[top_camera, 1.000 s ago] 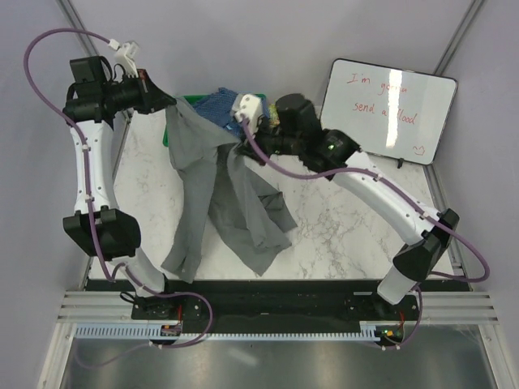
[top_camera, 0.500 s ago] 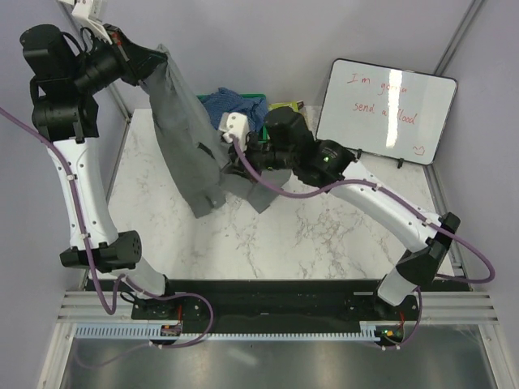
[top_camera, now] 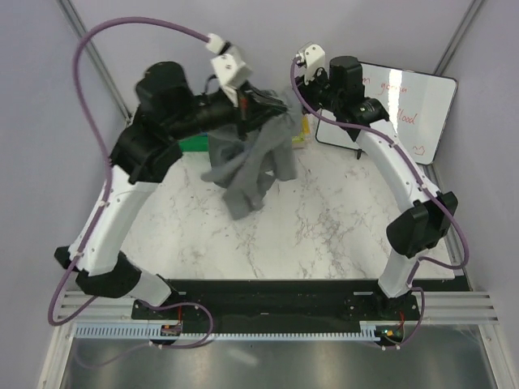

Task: Fold and stack the long sleeve shirts
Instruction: Flatten the shirt out

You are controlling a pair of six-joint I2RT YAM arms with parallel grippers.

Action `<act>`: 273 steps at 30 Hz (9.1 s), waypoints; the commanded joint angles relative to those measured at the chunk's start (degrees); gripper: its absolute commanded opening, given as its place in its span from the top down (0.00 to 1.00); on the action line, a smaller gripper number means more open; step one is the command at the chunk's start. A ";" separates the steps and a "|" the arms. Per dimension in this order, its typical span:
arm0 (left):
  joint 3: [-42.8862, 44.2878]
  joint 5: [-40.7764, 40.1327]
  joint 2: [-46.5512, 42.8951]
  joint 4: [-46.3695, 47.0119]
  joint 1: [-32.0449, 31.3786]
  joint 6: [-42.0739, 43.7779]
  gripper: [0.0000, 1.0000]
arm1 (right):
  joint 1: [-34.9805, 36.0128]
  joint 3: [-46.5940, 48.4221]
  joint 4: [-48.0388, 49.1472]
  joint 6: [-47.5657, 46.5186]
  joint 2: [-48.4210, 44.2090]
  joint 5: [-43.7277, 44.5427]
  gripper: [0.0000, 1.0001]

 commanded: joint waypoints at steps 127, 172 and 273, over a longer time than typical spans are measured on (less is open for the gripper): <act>-53.35 -7.44 5.39 2.63 6.27 26.54 0.39 | -17.19 -40.52 -32.23 -5.62 -10.57 -6.20 0.29; -46.76 -20.82 21.05 7.48 0.21 13.97 0.29 | -24.30 -47.21 -28.79 1.43 -14.25 -10.93 1.00; -80.87 -15.19 -19.30 -9.04 19.63 49.12 0.98 | -1.27 -28.31 -38.73 -2.01 0.13 -28.32 0.24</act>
